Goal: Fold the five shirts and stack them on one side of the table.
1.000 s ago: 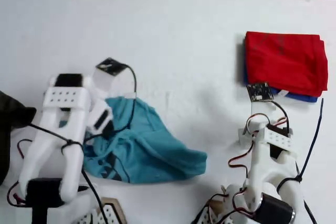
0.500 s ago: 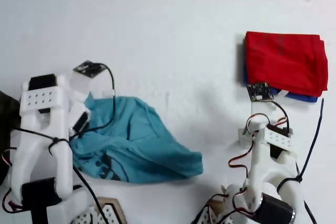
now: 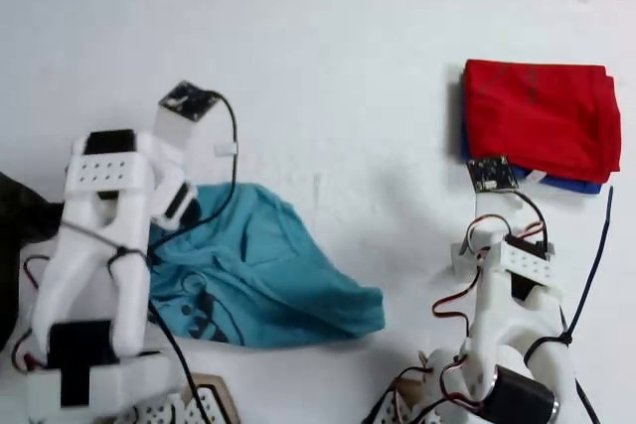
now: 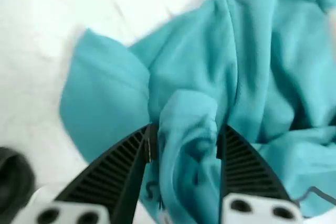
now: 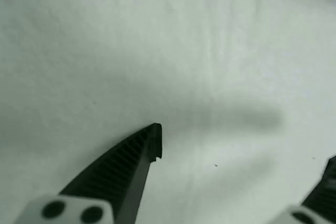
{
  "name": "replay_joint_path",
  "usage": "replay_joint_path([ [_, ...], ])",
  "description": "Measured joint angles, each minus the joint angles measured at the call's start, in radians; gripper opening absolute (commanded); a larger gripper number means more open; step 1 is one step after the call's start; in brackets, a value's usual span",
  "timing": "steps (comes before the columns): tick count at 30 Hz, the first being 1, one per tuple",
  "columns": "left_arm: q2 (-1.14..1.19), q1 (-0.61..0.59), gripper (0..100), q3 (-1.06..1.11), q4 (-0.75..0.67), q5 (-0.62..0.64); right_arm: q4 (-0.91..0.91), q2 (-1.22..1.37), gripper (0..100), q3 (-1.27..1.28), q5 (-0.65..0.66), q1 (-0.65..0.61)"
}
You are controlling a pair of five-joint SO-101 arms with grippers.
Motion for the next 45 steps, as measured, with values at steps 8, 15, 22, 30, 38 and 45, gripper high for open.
replay_joint_path([
  [8, 0.247, -0.002, 21, -0.143, -0.017, 0.068, 0.0, 0.0, 45.4, 0.0, 0.0, 0.0],
  [15, 0.299, -0.002, 18, -0.193, -0.009, 0.072, 0.0, 0.0, 45.4, 0.0, 0.0, 0.0],
  [22, 0.322, -0.002, 2, -0.193, 0.095, 0.072, 0.0, 0.0, 45.4, 0.0, 0.0, 0.0],
  [30, 0.216, -0.002, 3, -0.224, 0.207, 0.077, 0.0, 0.0, 45.4, 0.0, 0.002, -0.002],
  [38, -0.092, -0.089, 3, -0.269, 0.331, 0.173, 0.249, 0.006, 45.4, -0.18, 0.002, -0.183],
  [45, -0.173, -0.212, 3, -0.269, 0.336, 0.252, 0.491, 0.006, 45.4, -0.41, 0.002, -0.437],
])
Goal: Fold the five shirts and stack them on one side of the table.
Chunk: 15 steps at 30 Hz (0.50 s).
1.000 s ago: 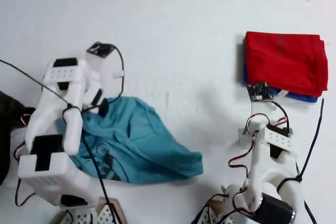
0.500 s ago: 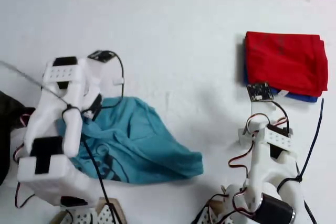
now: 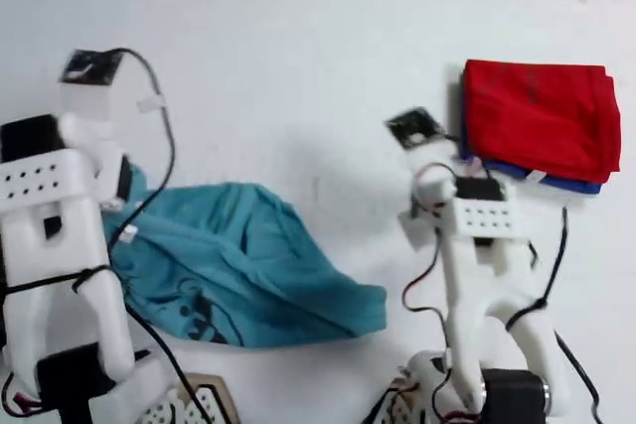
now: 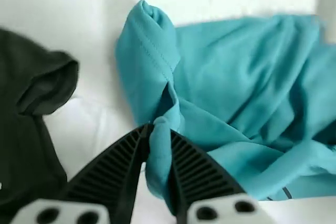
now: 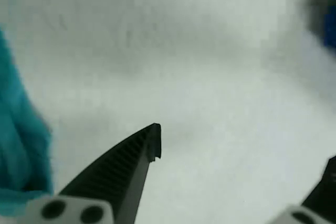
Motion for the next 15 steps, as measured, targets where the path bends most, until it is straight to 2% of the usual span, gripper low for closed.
replay_joint_path([
  [6, 0.0, -0.086, 3, 0.0, 0.0, 0.0, 0.109, 0.0, 45.4, -0.026, 0.0, -0.233],
  [9, 0.0, -0.106, 3, 0.0, 0.0, -0.089, 0.14, 0.0, 44.1, -0.026, 0.0, -0.301],
  [12, 0.0, -0.101, 3, 0.0, -0.025, -0.227, 0.18, 0.0, 35.3, -0.06, 0.0, -0.35],
  [15, 0.0, -0.112, 3, 0.0, -0.057, -0.278, 0.239, 0.0, 20.5, -0.12, 0.0, -0.384],
])
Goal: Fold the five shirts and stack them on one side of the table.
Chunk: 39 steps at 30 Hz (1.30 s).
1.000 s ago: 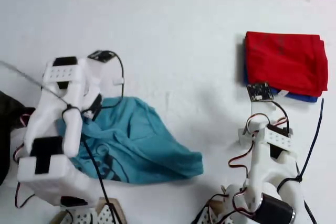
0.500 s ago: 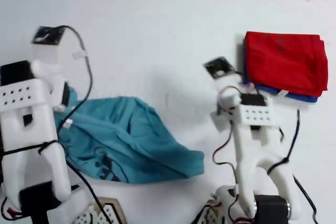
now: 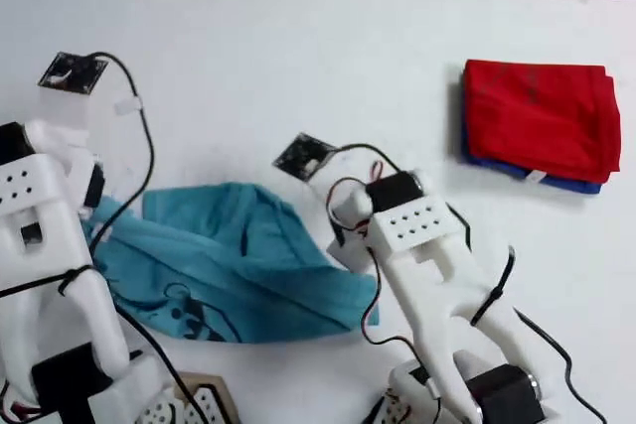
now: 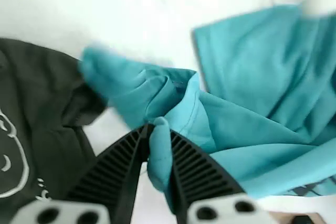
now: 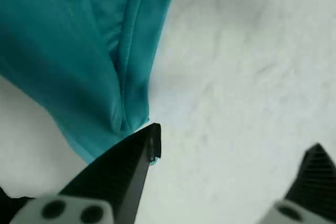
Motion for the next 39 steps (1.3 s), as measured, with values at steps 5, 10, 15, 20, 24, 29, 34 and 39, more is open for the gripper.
replay_joint_path([
  [5, 0.0, 0.002, 3, 0.0, -0.008, -0.014, 0.064, 0.0, 2.9, -0.051, 0.0, -0.054],
  [10, 0.0, 0.002, 3, 0.0, -0.008, -0.017, 0.133, 0.0, 12.0, -0.051, 0.0, -0.147],
  [15, 0.0, -0.014, 3, 0.0, -0.014, -0.017, 0.184, 0.0, 26.1, -0.051, 0.0, -0.273],
  [20, 0.0, -0.08, 3, 0.0, -0.014, -0.017, 0.183, 0.0, 32.4, -0.049, 0.0, -0.313],
  [24, 0.0, -0.101, 3, 0.0, -0.015, -0.017, 0.11, 0.0, 32.4, 0.032, 0.0, -0.319],
  [29, 0.0, -0.101, 3, 0.0, -0.017, -0.017, -0.04, 0.0, 32.3, 0.186, 0.0, -0.319],
  [34, 0.0, -0.101, 3, 0.0, -0.017, -0.017, -0.14, 0.0, 20.9, 0.258, 0.0, -0.318],
  [39, 0.0, -0.101, 3, 0.0, -0.009, -0.017, -0.229, 0.0, 4.9, 0.281, 0.0, -0.318],
])
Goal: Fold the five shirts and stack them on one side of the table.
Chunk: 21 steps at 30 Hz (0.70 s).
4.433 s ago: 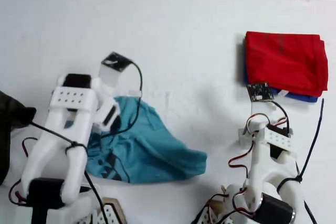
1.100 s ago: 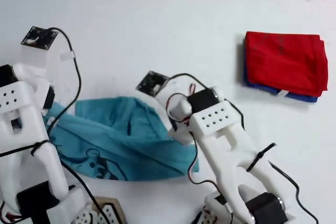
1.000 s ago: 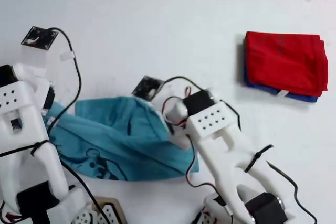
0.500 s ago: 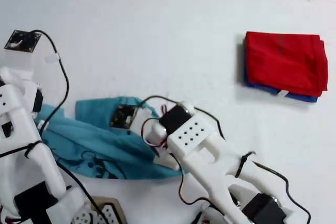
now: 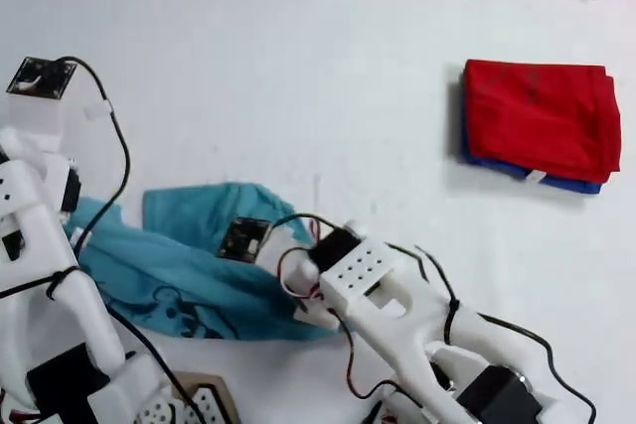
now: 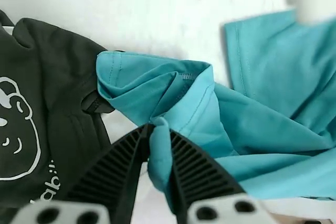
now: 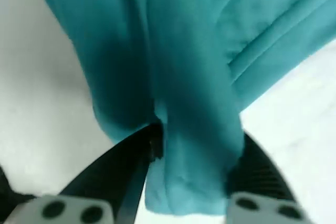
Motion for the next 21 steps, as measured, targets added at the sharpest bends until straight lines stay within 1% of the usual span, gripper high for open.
replay_joint_path([
  [3, 0.0, 0.006, 3, 0.0, 0.032, 0.0, -0.021, 0.0, 1.2, 0.0, 0.0, 0.018],
  [5, 0.0, 0.025, 3, 0.0, 0.058, 0.0, -0.023, 0.0, 1.9, -0.006, 0.0, 0.061],
  [7, 0.0, 0.048, 3, 0.0, 0.086, 0.0, -0.023, 0.0, 1.8, -0.038, 0.0, 0.126],
  [11, 0.0, 0.112, 3, 0.0, 0.117, 0.002, -0.023, 0.0, 1.8, -0.147, 0.0, 0.293],
  [13, 0.0, 0.143, 3, -0.009, 0.121, 0.028, -0.023, 0.0, 1.8, -0.213, 0.0, 0.364],
  [16, 0.0, 0.199, 3, -0.071, 0.124, 0.08, -0.023, 0.002, 1.8, -0.308, 0.0, 0.44],
  [21, 0.0, 0.359, 3, -0.276, 0.14, 0.164, -0.054, 0.002, 1.8, -0.477, 0.0, 0.508],
])
